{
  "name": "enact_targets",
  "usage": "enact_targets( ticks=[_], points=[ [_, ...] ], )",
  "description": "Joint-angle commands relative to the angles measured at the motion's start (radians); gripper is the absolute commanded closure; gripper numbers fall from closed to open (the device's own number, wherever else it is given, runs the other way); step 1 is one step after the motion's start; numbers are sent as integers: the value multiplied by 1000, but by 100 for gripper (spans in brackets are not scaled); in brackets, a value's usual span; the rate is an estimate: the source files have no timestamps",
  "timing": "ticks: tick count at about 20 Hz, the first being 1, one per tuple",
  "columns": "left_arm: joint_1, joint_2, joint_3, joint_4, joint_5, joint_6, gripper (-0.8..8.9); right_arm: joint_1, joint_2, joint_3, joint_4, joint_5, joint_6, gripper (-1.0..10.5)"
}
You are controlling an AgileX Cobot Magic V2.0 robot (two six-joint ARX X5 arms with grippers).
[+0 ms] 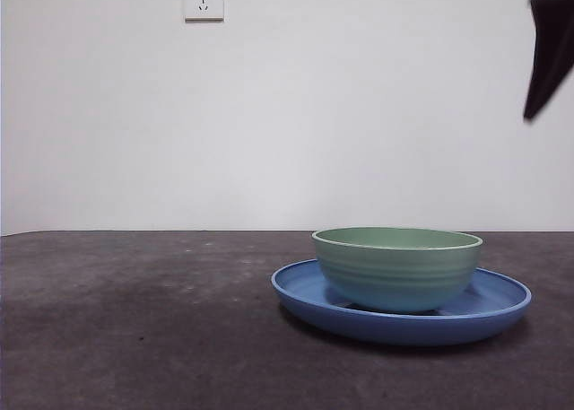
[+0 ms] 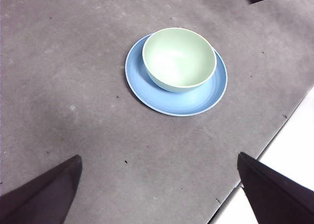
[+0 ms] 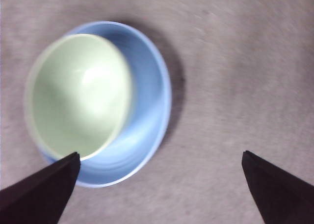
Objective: Place the green bowl on the blue plate
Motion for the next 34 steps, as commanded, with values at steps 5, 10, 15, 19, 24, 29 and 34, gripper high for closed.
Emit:
enact_targets(
  ticks=[5,10,15,19,24,29,34],
  points=[
    [-5,5,15,7,4,-2,310,-32,293,14,130,-124,-91,588],
    [-5,5,15,7,4,-2,310,-16,426,13,219,-187,-113,588],
    [-5,5,15,7,4,-2,310,-1,480,14,281,-246,-115,642],
    [-5,5,15,7,4,-2,310,23,489,14,290,-245,-124,686],
    [-5,5,15,7,4,-2,310,51,520,14,300,-241,-124,731],
    [-5,5,15,6,4,-2,310,53,538,14,303,-260,-124,804],
    [-5,5,15,7,4,-2,310,53,538,14,292,-215,-116,878]
  ],
)
